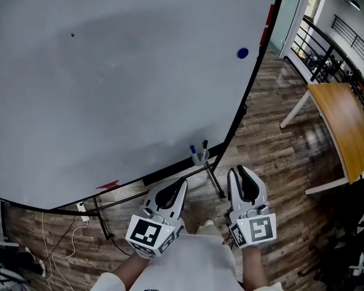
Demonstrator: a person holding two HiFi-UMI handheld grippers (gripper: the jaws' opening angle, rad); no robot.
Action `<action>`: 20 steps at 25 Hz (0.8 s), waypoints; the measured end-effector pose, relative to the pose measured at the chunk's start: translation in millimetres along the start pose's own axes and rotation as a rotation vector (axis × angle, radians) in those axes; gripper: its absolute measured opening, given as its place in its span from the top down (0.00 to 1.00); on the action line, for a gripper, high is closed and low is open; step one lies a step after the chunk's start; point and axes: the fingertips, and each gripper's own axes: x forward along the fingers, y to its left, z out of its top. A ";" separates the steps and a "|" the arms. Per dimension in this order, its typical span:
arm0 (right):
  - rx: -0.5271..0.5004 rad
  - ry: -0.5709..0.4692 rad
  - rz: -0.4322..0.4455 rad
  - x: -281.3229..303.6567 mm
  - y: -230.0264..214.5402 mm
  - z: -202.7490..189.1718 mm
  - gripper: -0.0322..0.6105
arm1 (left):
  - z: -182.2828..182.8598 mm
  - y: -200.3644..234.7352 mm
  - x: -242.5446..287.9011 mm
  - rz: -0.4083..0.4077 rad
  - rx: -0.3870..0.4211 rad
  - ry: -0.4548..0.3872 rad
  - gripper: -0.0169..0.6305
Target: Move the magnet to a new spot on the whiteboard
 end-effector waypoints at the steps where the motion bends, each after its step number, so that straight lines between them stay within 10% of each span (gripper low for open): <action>1: 0.000 -0.003 0.006 2.6 -1.4 1.3 0.85 | 1.0 0.1 3.4 0.001 -0.001 0.001 0.96; 20: -0.059 -0.184 0.102 72.0 -44.0 84.9 0.80 | 61.1 -0.3 65.0 0.030 0.089 -0.073 0.96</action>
